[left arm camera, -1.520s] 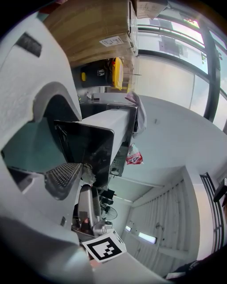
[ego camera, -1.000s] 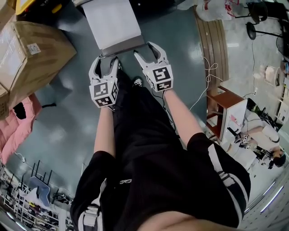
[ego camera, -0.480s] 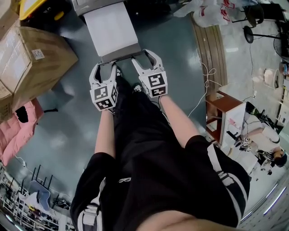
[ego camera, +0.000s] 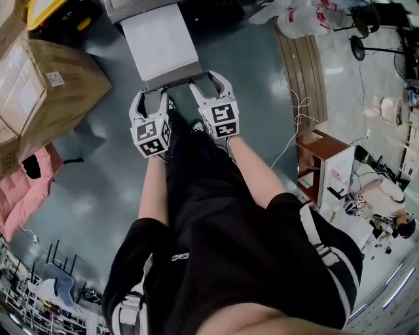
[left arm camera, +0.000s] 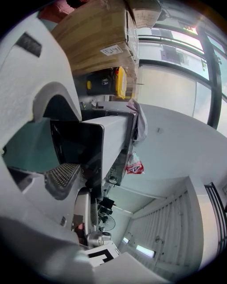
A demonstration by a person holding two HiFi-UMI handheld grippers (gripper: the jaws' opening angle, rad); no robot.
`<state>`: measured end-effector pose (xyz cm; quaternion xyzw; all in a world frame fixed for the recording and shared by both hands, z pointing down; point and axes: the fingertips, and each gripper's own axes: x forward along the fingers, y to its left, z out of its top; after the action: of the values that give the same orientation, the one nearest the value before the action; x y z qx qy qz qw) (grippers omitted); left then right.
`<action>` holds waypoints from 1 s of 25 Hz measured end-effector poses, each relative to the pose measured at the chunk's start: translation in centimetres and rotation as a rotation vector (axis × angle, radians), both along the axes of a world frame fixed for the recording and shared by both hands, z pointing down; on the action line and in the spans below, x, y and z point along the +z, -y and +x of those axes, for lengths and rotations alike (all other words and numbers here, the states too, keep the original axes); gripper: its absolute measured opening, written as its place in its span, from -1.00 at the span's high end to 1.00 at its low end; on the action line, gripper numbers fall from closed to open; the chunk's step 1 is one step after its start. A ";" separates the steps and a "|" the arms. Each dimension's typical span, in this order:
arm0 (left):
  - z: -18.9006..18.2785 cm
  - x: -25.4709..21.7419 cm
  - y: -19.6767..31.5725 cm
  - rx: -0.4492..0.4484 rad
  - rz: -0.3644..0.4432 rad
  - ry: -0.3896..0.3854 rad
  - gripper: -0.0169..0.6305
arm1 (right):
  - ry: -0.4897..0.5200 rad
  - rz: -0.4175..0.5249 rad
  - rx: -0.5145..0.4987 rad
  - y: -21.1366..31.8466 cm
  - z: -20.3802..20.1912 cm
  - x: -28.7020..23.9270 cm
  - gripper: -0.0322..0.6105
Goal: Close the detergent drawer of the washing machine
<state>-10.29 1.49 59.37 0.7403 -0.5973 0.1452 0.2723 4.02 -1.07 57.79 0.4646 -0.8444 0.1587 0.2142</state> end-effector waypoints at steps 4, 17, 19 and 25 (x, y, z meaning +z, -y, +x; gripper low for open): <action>0.0 -0.2 0.2 0.008 0.001 0.005 0.04 | 0.002 0.000 0.005 0.1 0.0 -0.2 0.18; -0.1 -0.3 1.0 0.016 0.005 0.016 0.05 | -0.004 -0.001 0.005 0.9 -0.1 -0.2 0.18; -0.2 -0.4 1.3 0.018 0.007 0.015 0.05 | -0.006 0.000 0.005 1.2 -0.2 -0.3 0.18; -0.4 -0.5 2.1 0.024 0.003 0.020 0.05 | -0.001 0.000 0.006 2.0 -0.6 -0.6 0.18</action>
<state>-10.70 -0.62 58.90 0.7462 -0.5915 0.1551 0.2633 3.45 -3.11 57.20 0.4670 -0.8429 0.1591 0.2145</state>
